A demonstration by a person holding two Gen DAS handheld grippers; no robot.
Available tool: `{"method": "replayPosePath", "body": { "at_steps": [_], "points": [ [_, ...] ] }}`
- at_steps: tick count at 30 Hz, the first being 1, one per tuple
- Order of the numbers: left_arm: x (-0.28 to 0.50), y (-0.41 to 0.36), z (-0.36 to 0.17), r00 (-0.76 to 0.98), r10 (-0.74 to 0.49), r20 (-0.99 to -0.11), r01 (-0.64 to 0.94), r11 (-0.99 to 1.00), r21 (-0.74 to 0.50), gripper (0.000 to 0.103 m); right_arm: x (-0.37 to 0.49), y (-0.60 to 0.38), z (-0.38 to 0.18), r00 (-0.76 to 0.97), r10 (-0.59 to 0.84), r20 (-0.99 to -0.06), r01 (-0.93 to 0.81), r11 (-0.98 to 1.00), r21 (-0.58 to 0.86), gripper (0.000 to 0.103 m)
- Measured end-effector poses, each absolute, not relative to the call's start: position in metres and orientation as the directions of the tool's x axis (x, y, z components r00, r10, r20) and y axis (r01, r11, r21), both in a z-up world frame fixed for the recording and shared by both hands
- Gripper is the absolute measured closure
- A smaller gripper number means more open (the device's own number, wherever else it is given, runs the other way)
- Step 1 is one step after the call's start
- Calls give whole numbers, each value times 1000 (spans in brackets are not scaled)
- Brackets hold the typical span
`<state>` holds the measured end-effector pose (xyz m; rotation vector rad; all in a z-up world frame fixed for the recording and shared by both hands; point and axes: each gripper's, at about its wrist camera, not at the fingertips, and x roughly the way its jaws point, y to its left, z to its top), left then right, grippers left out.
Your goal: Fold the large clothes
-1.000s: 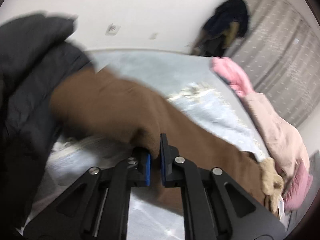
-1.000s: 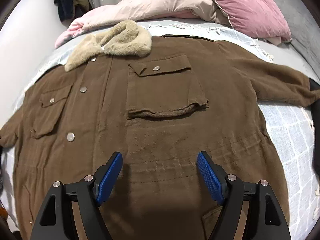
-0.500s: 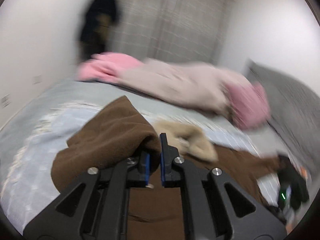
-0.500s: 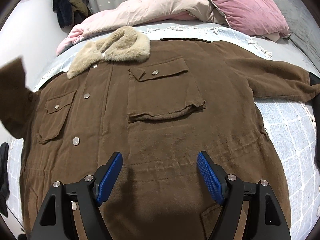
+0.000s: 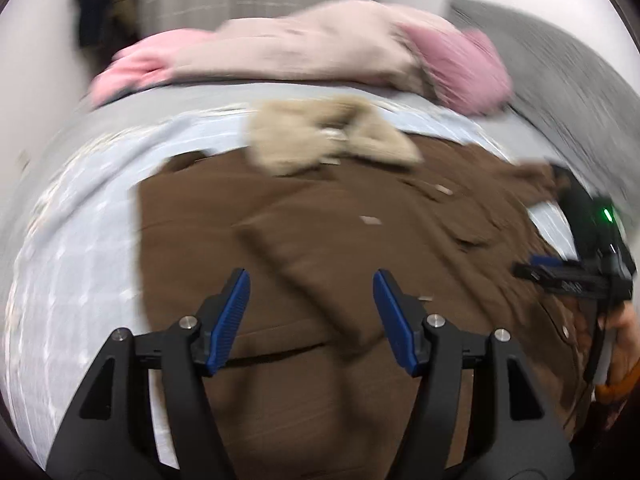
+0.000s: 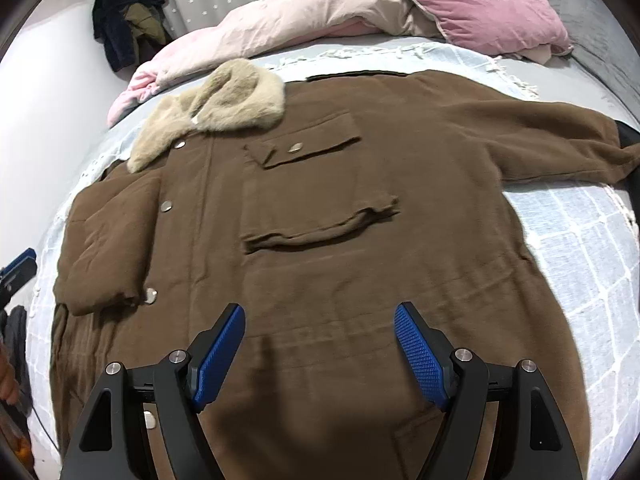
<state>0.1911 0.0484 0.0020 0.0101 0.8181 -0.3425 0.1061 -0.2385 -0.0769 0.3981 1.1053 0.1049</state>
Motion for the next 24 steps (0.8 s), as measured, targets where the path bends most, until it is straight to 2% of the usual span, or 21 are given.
{"method": "replayPosePath", "body": {
  "at_steps": [4, 6, 8, 11, 12, 15, 16, 17, 19, 21, 24],
  "points": [
    [184, 111, -22, 675, -237, -699, 121, 970, -211, 38, 107, -201, -55, 502, 301, -811, 10, 935, 353, 25],
    [182, 129, -32, 685, -251, -684, 67, 957, -283, 38, 108, -167, -37, 541, 331, -773, -97, 938, 334, 25],
    [184, 132, -34, 676, -278, -683, 73, 947, -313, 43, 108, -136, -25, 552, 363, -750, -201, 932, 303, 25],
    [175, 133, -32, 718, -317, -619, 98, 927, -362, 44, 103, -77, -9, 582, 382, -718, -370, 911, 184, 25],
    [175, 131, -33, 718, -333, -611, 108, 921, -375, 46, 102, -56, -7, 582, 388, -715, -433, 892, 132, 25],
    [187, 123, -50, 668, -362, -650, 122, 915, -384, 64, 100, 3, -20, 564, 323, -760, -560, 826, -65, 26],
    [189, 122, -53, 661, -364, -656, 121, 915, -386, 65, 100, 19, -27, 581, 272, -767, -572, 807, -147, 32],
    [193, 121, -61, 652, -368, -663, 119, 913, -390, 65, 102, 32, -35, 597, 227, -769, -580, 785, -219, 56],
    [200, 118, -75, 624, -359, -694, 109, 920, -377, 65, 110, 37, -44, 574, 206, -792, -587, 779, -223, 93],
    [207, 113, -91, 592, -335, -733, 89, 931, -354, 66, 122, 14, -39, 527, 310, -791, -555, 830, -45, 94],
    [210, 108, -92, 595, -334, -731, 83, 930, -357, 66, 143, -55, -22, 545, 405, -734, -399, 896, 198, 95]
  ]
}}
